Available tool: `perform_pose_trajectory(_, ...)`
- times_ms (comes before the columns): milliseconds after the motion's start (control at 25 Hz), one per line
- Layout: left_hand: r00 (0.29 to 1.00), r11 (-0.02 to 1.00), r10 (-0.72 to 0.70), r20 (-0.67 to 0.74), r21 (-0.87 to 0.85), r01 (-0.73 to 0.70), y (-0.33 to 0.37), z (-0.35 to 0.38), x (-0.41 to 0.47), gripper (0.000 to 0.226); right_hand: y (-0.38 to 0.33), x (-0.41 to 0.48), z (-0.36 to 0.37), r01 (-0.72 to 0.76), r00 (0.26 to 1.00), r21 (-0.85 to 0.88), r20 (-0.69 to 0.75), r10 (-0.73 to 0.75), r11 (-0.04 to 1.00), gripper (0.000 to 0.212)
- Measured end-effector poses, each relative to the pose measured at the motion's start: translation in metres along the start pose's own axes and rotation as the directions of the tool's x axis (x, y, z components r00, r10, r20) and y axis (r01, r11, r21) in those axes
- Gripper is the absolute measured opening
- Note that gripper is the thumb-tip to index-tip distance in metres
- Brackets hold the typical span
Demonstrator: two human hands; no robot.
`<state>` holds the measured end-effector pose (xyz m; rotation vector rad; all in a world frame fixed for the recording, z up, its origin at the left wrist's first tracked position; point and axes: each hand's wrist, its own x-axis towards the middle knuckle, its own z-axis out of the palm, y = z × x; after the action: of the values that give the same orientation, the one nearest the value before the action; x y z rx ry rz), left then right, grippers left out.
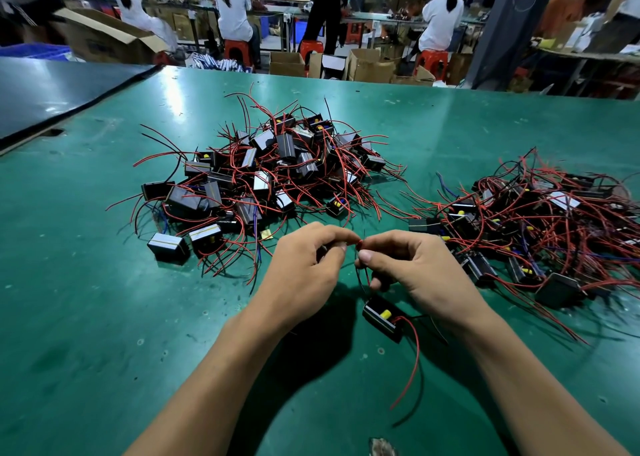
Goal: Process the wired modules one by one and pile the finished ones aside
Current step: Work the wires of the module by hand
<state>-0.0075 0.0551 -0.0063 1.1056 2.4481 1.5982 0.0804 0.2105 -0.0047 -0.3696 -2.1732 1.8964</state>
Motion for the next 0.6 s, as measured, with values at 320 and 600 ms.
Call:
perform_pose_trajectory(320, 1.000, 1.000, -0.001, 0.001, -0.025, 0.001, 0.0001, -0.0006, -0.0004, 0.017, 0.0015, 0.0018, 0.0005, 0.005, 1.000, 0.027, 0.006, -0.005, 1.000, 0.010)
perform_pose_trajectory(600, 1.000, 0.998, -0.011, -0.029, -0.069, 0.009, 0.0012, 0.0008, -0.0005, 0.002, 0.0012, -0.0002, 0.0018, 0.120, 0.992, -0.155, -0.024, -0.125, 0.981, 0.017)
